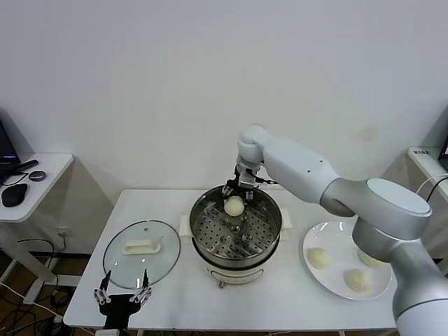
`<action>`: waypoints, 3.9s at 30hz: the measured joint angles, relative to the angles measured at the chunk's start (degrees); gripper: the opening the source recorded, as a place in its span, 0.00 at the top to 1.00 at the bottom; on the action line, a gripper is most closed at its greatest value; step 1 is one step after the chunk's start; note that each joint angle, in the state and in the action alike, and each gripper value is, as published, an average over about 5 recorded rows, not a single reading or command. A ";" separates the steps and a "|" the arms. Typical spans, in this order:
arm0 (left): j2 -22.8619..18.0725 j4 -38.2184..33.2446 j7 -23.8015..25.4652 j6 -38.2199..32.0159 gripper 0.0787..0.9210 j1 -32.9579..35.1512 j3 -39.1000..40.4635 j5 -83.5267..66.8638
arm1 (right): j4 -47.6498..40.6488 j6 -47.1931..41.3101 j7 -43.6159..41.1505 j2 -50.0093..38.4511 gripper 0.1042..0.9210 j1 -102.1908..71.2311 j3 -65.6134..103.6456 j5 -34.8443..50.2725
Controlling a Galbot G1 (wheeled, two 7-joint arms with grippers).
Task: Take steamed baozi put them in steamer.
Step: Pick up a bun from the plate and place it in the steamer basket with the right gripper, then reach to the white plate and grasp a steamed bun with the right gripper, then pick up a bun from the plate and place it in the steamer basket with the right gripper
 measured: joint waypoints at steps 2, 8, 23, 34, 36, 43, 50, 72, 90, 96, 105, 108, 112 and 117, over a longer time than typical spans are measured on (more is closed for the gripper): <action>0.01 -0.03 0.06 0.02 0.12 0.00 0.03 0.00 | 0.37 -0.27 -0.51 -0.34 0.14 0.50 0.24 1.13; 0.09 -0.02 0.44 0.14 0.12 -0.36 0.11 -0.06 | 3.14 -2.65 -3.16 -2.93 0.12 3.01 0.73 6.19; 1.19 -0.67 1.71 1.43 0.12 -0.80 -0.20 -1.68 | 17.72 -33.71 -10.21 -24.21 0.12 7.04 2.96 26.07; 1.64 -1.06 2.53 2.25 0.12 -0.66 0.04 -2.51 | 32.28 -58.95 -13.29 -41.90 0.12 2.02 0.27 30.44; 1.65 -1.05 2.54 2.27 0.12 -0.49 0.06 -2.52 | 34.29 -61.90 -13.45 -43.52 0.12 0.76 -0.15 30.25; 1.48 -0.67 2.43 2.29 0.12 0.08 0.05 -2.54 | 37.94 -69.03 -13.49 -46.48 0.12 -4.00 -0.42 27.70; 1.18 -0.50 2.36 2.25 0.12 -0.03 0.04 -2.53 | 37.72 -72.86 -12.78 -46.54 0.12 -8.98 0.71 24.12; 0.71 1.29 2.45 2.25 0.12 -0.94 -0.43 -2.55 | 26.85 -70.99 -8.84 -38.13 0.12 -18.12 5.66 17.33; 0.68 1.57 2.36 2.20 0.12 -0.87 -0.39 -2.49 | 23.44 -69.13 -8.48 -34.54 0.12 -20.34 6.60 14.57; 0.67 1.57 2.34 2.20 0.12 -0.92 -0.37 -2.50 | 23.10 -69.24 -8.72 -34.29 0.23 -20.64 7.00 14.07; 0.65 1.83 2.32 2.19 0.12 -1.29 -0.27 -2.51 | 22.90 -69.50 -9.34 -34.74 0.45 -20.78 7.63 13.75; 0.70 2.06 2.30 2.17 0.12 -1.46 -0.27 -2.52 | 22.85 -69.69 -9.76 -35.01 0.51 -20.57 8.01 13.71; 0.79 2.24 2.28 2.16 0.12 -1.83 -0.15 -2.50 | 23.12 -70.10 -10.54 -35.60 0.54 -19.53 8.42 14.30; 0.97 2.12 2.27 2.16 0.12 -2.38 0.37 -2.40 | 24.16 -70.96 -11.70 -36.24 0.54 -15.41 7.27 16.39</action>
